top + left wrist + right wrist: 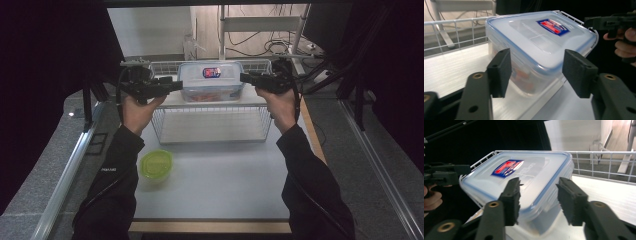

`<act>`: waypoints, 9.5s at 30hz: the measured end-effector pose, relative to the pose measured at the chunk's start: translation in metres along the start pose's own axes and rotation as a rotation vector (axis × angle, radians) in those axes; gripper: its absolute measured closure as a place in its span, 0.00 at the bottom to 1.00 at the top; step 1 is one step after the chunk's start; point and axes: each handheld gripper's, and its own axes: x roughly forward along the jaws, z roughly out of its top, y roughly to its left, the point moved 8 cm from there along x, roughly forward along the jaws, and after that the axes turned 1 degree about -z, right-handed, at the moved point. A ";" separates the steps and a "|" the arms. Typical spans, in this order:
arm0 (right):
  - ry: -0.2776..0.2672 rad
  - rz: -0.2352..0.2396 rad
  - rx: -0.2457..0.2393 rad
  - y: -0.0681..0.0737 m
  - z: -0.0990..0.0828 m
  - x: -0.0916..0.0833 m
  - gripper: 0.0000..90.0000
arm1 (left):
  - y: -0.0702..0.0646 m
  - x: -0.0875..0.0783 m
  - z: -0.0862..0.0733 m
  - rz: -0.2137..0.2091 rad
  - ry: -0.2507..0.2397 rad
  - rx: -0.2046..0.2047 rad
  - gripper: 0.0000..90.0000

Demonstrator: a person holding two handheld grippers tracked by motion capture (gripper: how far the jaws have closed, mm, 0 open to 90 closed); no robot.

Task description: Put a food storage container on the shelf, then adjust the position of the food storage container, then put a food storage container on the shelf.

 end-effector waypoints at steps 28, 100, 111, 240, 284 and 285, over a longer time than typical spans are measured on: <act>0.098 -0.050 -0.116 0.000 -0.043 0.028 1.00 | 0.004 0.038 -0.034 0.088 0.071 0.055 0.95; 0.151 0.023 -0.310 0.045 -0.183 -0.049 0.02 | -0.077 -0.038 -0.205 0.037 0.071 0.208 0.03; 0.179 0.020 -0.312 0.044 -0.222 -0.062 0.03 | -0.076 -0.052 -0.230 0.102 0.100 0.231 0.04; 0.362 -0.039 -0.322 0.022 -0.280 -0.063 0.07 | -0.099 0.022 -0.274 -0.029 0.468 0.194 1.00; 0.351 0.001 -0.297 0.026 -0.279 -0.063 0.04 | -0.090 -0.040 -0.272 0.083 0.282 0.249 0.00; 0.352 0.000 -0.298 0.026 -0.279 -0.063 0.04 | -0.090 -0.041 -0.272 0.082 0.277 0.245 0.00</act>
